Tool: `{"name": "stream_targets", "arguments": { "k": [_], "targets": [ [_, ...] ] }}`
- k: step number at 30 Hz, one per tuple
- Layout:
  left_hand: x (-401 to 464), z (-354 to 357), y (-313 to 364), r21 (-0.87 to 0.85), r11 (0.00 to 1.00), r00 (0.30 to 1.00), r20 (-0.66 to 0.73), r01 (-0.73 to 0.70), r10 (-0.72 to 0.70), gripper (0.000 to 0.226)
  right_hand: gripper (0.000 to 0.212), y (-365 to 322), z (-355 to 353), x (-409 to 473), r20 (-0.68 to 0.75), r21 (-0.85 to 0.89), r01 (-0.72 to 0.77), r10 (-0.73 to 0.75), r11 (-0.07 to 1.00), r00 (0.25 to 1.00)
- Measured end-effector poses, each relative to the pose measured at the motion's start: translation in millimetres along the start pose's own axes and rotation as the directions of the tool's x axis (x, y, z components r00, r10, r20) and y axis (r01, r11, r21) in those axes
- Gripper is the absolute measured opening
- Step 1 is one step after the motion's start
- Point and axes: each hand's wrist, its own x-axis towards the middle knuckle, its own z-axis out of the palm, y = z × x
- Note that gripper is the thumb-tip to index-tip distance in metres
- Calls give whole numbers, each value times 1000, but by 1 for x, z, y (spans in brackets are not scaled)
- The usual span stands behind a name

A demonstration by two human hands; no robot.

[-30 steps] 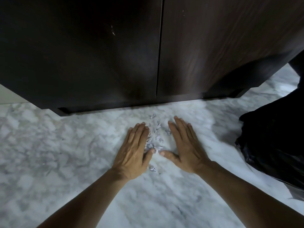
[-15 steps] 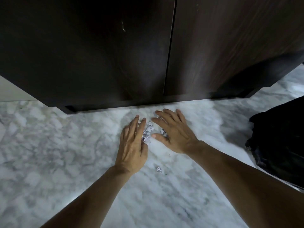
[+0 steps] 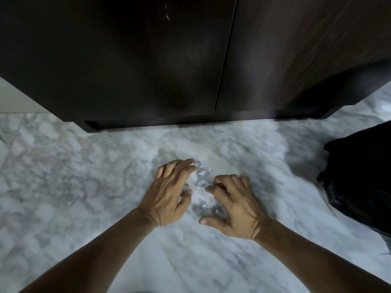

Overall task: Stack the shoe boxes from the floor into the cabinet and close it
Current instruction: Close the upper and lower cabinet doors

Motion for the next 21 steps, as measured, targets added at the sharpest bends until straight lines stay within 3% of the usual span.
{"name": "stream_targets", "arguments": {
  "k": [4, 7, 12, 17, 21],
  "targets": [
    [2, 6, -1, 74, 992, 994, -55, 103, -99, 57, 41, 0, 3, 1, -33, -12, 52, -52, 999, 998],
    [4, 12, -5, 66, 992, 990, -98, 112, -105, 43, 23, -2, 5, 1, -78, 7, 90, -89, 996, 993],
    [5, 13, -4, 87, 984, 963, -235, 156, -132, 23, 30, -4, 7, 3, -75, -62, 102, -107, 993, 991],
    [3, 11, -3, 91, 986, 935, -341, 141, -102, 42, 38, -3, 3, 7, -148, -96, 7, -21, 995, 989],
    [15, -9, 5, 21, 970, 913, -343, 244, -222, 52, 30, 3, -16, 16, -144, 90, -86, 99, 992, 985]
  ]
}}
